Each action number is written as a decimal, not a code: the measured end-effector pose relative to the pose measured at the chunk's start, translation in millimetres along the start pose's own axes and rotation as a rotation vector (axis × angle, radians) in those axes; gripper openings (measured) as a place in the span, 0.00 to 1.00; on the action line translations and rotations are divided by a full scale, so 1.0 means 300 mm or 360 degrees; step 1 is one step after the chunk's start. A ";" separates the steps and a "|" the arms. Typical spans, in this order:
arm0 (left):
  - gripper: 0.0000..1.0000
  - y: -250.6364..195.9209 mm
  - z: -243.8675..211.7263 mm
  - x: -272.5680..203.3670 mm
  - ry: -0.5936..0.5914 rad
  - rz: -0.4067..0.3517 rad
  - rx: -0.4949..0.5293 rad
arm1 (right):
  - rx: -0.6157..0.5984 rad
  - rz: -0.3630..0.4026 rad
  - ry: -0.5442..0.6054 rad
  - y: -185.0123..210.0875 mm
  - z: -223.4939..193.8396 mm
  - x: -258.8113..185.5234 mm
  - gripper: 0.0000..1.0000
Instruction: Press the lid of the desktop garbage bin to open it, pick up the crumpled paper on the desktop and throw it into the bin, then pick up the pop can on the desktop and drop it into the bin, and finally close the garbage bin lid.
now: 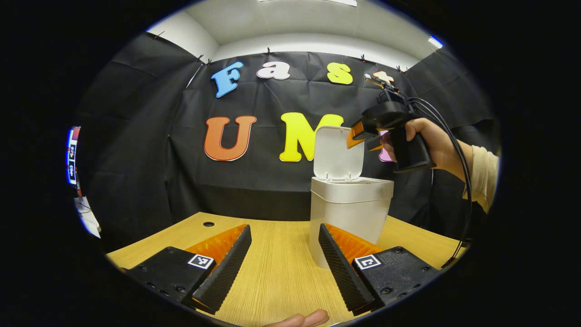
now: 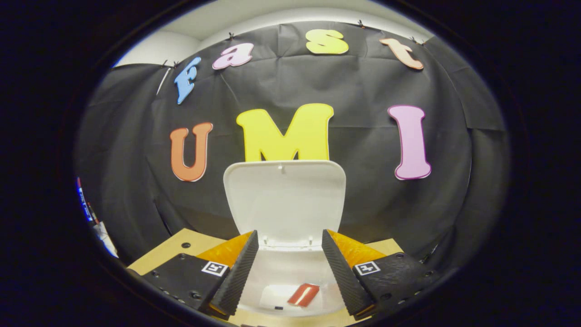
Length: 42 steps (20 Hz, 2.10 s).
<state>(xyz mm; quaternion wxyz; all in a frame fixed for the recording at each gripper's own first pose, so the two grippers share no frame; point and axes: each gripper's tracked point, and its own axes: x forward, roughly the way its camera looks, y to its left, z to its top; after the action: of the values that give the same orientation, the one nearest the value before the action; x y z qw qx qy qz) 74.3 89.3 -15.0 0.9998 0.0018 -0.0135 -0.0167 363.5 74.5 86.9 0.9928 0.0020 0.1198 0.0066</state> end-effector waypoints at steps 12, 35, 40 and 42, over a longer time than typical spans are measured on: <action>0.96 0.013 -0.064 0.027 0.0084 -0.0005 0.0035 | 0.0043 0.0022 -0.0155 0.029 0.310 0.082 0.86; 0.96 0.145 -0.022 0.011 0.0045 0.0175 0.0031 | -0.0063 -0.0102 -0.0007 0.089 0.248 0.161 0.90; 0.96 0.134 0.018 -0.020 0.0010 0.0165 0.0031 | -0.0130 -0.0114 -0.0033 0.108 0.206 0.038 0.90; 0.96 0.133 0.038 -0.040 -0.0005 0.0161 0.0029 | -0.0180 -0.0124 -0.0029 0.123 0.173 -0.005 0.90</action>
<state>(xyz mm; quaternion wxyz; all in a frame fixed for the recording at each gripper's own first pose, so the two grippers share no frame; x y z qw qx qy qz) 63.3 129.5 -3.8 0.9993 0.0101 -0.0153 0.0339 374.0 111.3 137.7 0.9919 -0.0588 0.1100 -0.0253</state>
